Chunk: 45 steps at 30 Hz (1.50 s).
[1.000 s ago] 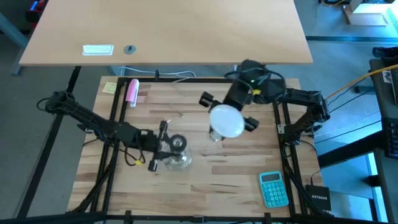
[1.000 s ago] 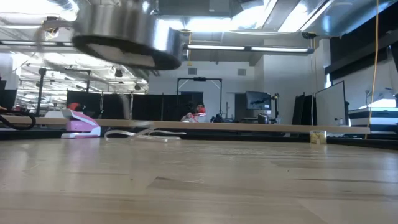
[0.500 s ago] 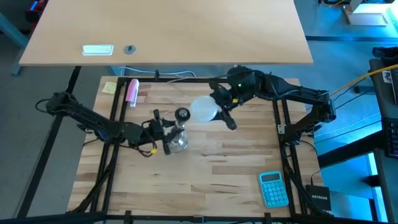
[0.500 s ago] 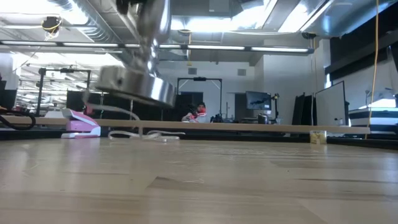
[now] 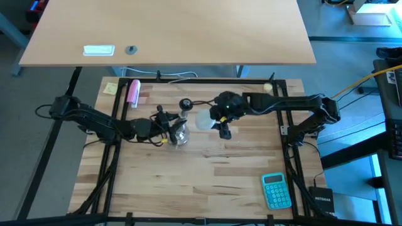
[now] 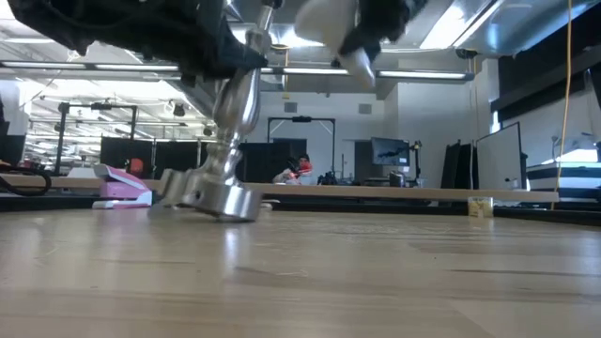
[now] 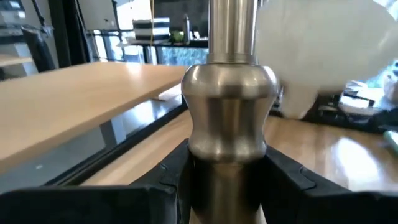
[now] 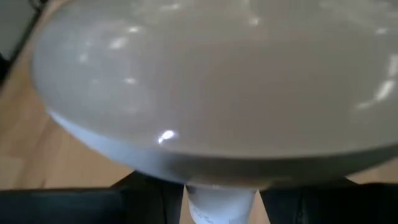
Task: Screw lightbulb
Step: Remove the lightbulb from the desk lamp, then return to Home Position
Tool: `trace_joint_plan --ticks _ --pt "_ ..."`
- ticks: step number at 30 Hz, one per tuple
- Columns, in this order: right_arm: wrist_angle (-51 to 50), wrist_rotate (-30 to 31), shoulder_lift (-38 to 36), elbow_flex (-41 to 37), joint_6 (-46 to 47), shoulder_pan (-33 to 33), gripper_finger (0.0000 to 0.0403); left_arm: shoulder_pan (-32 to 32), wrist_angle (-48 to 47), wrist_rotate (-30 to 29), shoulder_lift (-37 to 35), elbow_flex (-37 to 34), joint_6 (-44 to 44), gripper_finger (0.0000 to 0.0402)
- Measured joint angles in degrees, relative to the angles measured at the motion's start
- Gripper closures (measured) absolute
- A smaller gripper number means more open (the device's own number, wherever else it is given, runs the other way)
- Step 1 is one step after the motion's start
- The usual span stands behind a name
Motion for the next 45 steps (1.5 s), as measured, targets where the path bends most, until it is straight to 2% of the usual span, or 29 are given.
trace_joint_plan --ticks 5,13,18,24,31,37,41,45 --pt "1.77 3.68 0.03 -7.73 2.23 0.0 0.024 0.95 -1.12 1.37 0.04 -0.75 -2.3 0.0278" --pt "2.34 5.57 0.57 -17.75 6.44 0.0 0.024 0.4 -5.54 1.3 0.1 -0.77 -2.34 0.0206" --pt "1.57 5.79 1.31 -22.17 7.34 0.0 0.024 -0.13 -10.54 1.62 -0.87 -0.79 -7.04 0.0176" --pt "0.73 5.81 1.88 -23.99 7.36 0.0 0.024 -3.09 -20.77 3.69 -5.43 -0.69 -14.33 0.0153" --pt "1.79 5.94 6.09 -26.8 7.34 0.02 0.0241 -6.79 -38.95 4.62 -15.79 0.06 -21.16 0.014" --pt "3.29 7.56 8.07 -26.78 7.34 0.07 0.0238 -7.61 -42.27 4.62 -21.06 0.14 -21.96 0.0143" --pt "4.73 8.7 8.45 -26.84 7.64 0.04 0.014 -8.56 -43.27 4.95 -21.87 0.13 -21.96 0.014" --pt "-1.59 8.4 8.22 -24.18 8.78 0.02 0.005 -9.26 -49.43 7.77 -24.12 2.34 -23.51 0.0139"
